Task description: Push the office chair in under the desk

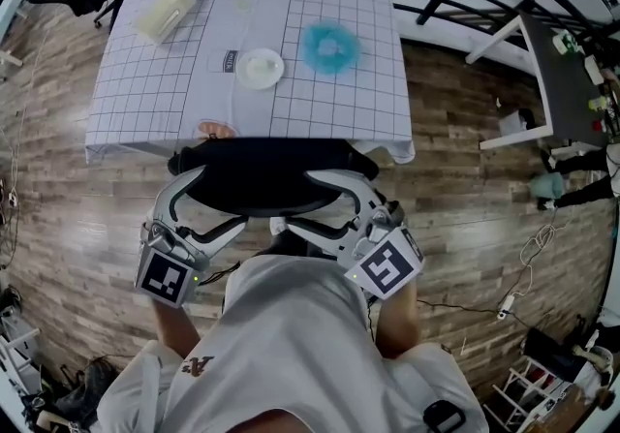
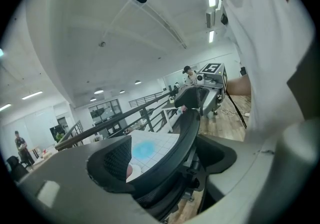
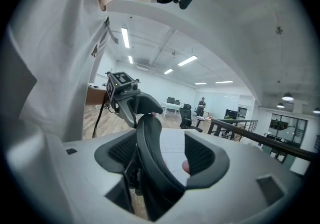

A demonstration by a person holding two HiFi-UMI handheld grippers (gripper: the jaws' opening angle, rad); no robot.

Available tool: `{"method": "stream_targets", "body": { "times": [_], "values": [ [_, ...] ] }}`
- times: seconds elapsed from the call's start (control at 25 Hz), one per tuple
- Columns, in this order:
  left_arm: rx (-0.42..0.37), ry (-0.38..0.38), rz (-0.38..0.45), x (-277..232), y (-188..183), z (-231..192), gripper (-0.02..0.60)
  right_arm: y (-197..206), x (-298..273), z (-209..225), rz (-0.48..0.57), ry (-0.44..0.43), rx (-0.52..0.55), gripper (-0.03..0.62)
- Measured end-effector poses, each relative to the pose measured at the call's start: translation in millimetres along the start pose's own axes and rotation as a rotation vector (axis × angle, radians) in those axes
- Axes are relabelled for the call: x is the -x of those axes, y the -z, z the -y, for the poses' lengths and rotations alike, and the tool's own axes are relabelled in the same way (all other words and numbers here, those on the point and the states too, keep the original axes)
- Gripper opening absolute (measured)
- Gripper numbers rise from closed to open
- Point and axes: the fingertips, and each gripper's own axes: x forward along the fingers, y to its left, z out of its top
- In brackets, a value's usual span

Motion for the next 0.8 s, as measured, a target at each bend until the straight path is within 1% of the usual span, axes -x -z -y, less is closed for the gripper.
{"method": "stream_targets", "body": {
  "times": [0.08, 0.16, 0.2, 0.36, 0.48, 0.52, 0.56, 0.6, 0.64, 0.68, 0.72, 0.76, 0.8],
  "values": [
    [0.010, -0.003, 0.007, 2.0, -1.3, 1.3, 0.398, -11.6, 2.1, -0.8, 0.046, -0.003, 0.001, 0.301],
    [0.011, -0.006, 0.022, 3.7, -3.8, 3.7, 0.369, -22.0, 4.7, 0.3, 0.095, 0.004, -0.005, 0.256],
    [0.009, -0.006, 0.031, 4.2, -5.3, 5.2, 0.352, -25.9, 6.1, 1.5, 0.116, 0.011, -0.009, 0.245],
    [-0.004, 0.000, 0.052, 5.9, -8.5, 12.6, 0.279, -35.9, 10.5, 7.8, 0.178, 0.057, -0.030, 0.150],
    [-0.002, -0.011, 0.069, 9.1, -12.8, 15.7, 0.243, -40.1, 12.5, 7.6, 0.200, 0.061, -0.036, 0.146],
    [0.021, -0.024, 0.096, 13.1, -17.5, 15.1, 0.218, -40.8, 12.8, 6.5, 0.201, 0.058, -0.035, 0.146],
    [0.055, -0.042, 0.140, 18.1, -24.5, 13.1, 0.124, -41.2, 13.2, 5.2, 0.201, 0.057, -0.034, 0.146],
    [0.085, -0.064, 0.188, 22.4, -32.7, 10.2, 0.090, -41.9, 13.9, 4.5, 0.204, 0.057, -0.034, 0.146],
    [0.094, -0.087, 0.223, 24.7, -39.7, 7.1, 0.057, -43.0, 15.0, 4.7, 0.211, 0.061, -0.037, 0.146],
    [0.090, -0.107, 0.241, 24.8, -44.1, 4.4, 0.017, -44.5, 16.3, 6.0, 0.222, 0.070, -0.042, 0.137],
    [0.085, -0.119, 0.250, 23.5, -46.5, 2.8, 0.005, -46.2, 17.7, 7.9, 0.234, 0.082, -0.048, 0.102],
    [0.084, -0.123, 0.256, 21.6, -48.1, 2.2, 0.003, -47.7, 19.0, 9.9, 0.245, 0.094, -0.055, 0.089],
    [0.086, -0.123, 0.262, 19.6, -49.6, 2.2, 0.005, -48.7, 20.1, 11.6, 0.253, 0.106, -0.061, 0.062]
  ]
}}
